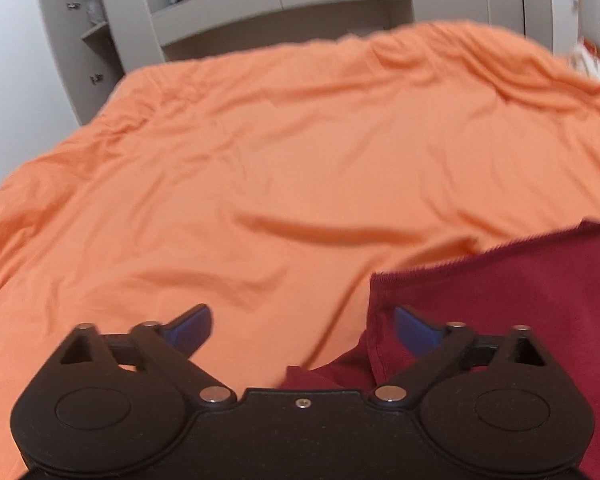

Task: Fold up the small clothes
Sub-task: 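Raise both grippers away from the half-folded dark red shirt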

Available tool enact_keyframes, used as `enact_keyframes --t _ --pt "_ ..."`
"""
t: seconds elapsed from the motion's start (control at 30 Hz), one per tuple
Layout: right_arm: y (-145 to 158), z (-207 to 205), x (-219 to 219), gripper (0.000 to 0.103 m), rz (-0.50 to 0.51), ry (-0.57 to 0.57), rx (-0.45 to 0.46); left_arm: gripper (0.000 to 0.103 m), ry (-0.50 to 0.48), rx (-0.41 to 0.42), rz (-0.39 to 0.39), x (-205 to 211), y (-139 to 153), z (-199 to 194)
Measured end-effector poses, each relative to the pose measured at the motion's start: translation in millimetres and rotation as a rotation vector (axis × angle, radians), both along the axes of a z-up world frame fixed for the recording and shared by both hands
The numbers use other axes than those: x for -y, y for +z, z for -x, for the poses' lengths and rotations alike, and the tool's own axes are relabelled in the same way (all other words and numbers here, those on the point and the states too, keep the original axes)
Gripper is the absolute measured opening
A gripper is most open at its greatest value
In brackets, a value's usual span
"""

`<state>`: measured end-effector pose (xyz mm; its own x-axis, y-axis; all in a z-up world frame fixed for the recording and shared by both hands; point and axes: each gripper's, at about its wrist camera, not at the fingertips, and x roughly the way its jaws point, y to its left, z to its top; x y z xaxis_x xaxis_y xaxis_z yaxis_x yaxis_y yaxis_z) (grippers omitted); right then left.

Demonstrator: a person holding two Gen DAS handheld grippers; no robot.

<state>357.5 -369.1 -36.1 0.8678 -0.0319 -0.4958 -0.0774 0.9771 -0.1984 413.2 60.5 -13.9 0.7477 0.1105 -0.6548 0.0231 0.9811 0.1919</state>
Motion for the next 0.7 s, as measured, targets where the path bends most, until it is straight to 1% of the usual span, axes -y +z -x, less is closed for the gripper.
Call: enact_keyframes --t 0.07,0.2,0.27,0.37,0.43,0.53,0.63,0.7 --pt "12.7 20.3 -1.0 0.103 -0.051 0.018 0.013 0.102 -0.007 0.023 0.033 -7.2 12.9 16.4" --pt "23.3 63.3 -6.3 0.103 -0.131 0.058 0.002 0.102 -0.029 0.023 0.104 -30.8 26.2 48.1" --pt "22.9 84.6 -9.2 0.103 -0.179 0.075 -0.021 0.102 -0.038 -0.001 0.150 -43.5 24.2 60.1" --pt "18.2 111.5 -11.8 0.103 -0.241 0.062 -0.054 0.102 -0.048 -0.036 0.234 -62.7 12.2 70.3" --pt "15.6 124.5 -14.4 0.103 -0.269 0.063 -0.076 0.102 -0.067 -0.056 0.310 -75.5 1.1 70.1" --pt "13.5 140.7 -20.0 0.103 -0.301 0.054 -0.096 0.102 -0.073 -0.096 0.449 -91.4 -15.3 60.3" --pt "12.8 149.8 -26.9 0.103 -0.319 0.049 -0.107 0.102 -0.111 -0.160 0.589 -99.6 -31.8 46.4" --pt "10.9 152.4 -31.3 0.103 -0.324 0.050 -0.121 0.102 -0.130 -0.209 0.665 -100.3 -42.9 39.1"
